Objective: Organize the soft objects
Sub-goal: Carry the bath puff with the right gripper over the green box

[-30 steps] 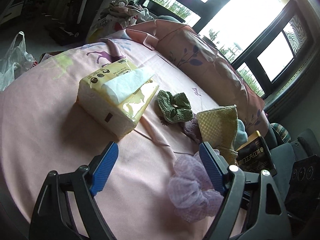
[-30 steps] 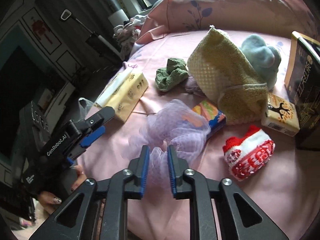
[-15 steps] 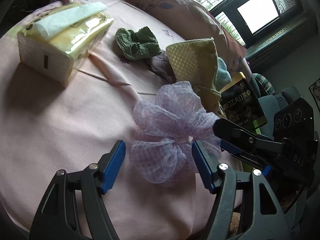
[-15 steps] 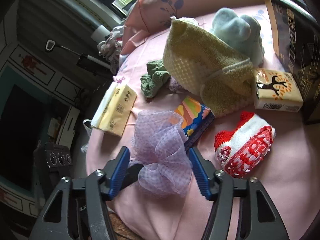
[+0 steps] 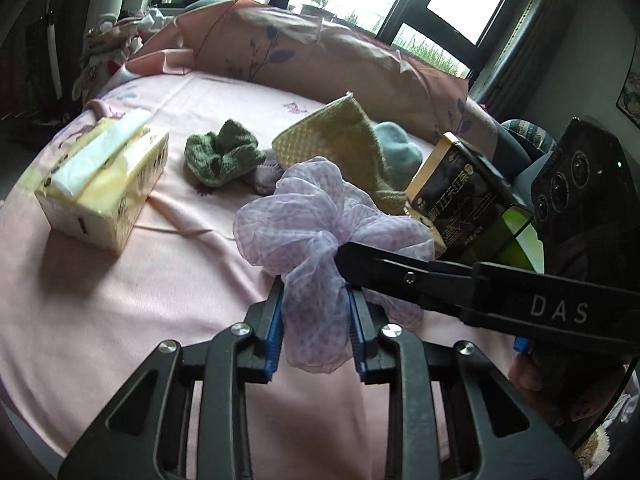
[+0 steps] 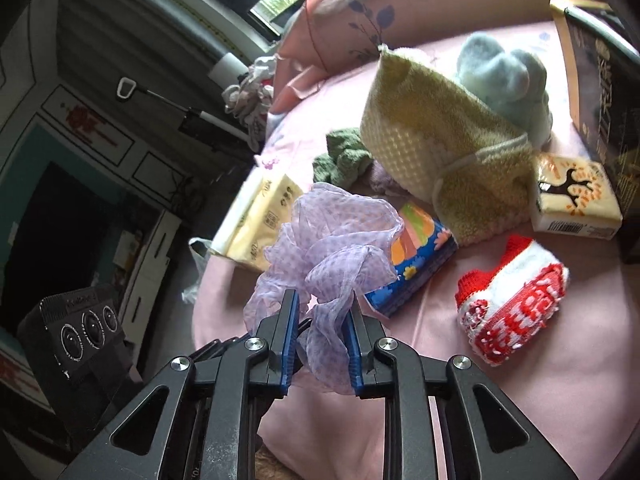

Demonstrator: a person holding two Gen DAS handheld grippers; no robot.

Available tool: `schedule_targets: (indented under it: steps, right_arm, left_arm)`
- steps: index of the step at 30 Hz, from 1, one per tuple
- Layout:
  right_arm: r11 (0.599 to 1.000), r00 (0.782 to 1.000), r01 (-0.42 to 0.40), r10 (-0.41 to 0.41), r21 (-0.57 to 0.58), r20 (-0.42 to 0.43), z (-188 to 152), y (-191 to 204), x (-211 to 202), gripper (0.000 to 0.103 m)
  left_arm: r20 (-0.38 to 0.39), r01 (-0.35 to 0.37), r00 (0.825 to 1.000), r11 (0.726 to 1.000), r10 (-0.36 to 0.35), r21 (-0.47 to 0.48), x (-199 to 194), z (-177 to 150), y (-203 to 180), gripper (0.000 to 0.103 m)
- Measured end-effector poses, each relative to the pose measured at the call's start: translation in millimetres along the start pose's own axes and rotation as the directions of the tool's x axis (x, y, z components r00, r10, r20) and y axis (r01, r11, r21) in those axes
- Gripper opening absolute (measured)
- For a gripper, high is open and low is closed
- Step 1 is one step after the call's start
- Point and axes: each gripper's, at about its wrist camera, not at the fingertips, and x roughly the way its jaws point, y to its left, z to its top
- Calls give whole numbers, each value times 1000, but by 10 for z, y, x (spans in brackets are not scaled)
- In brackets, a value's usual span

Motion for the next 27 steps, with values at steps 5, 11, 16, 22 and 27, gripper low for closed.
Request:
schedule_targets:
  steps: [5, 11, 16, 22, 27]
  right_arm:
    - [998, 989, -15, 23, -59, 146, 66, 62, -544, 24]
    - [998, 945, 30, -13, -47, 326, 79, -111, -1193, 24]
    - [999, 898, 50, -51, 13, 436, 49, -406, -1637, 24]
    - [990, 833, 39, -109, 139, 543, -101, -786, -2042, 24]
    - [968, 786, 27, -174, 248, 593, -208, -1108, -2265, 24]
  left_arm:
    - [94, -19, 996, 990, 6, 136, -148, 188, -489, 25]
    - [132, 25, 989, 968, -60, 249, -173, 316, -1070, 25]
    - [114, 82, 985, 941, -125, 329, -40, 363, -1544, 26]
    - [73, 153, 977, 899, -200, 410, 152, 316, -2114, 26]
    - [20, 193, 974, 866, -228, 462, 368, 253, -2487, 26]
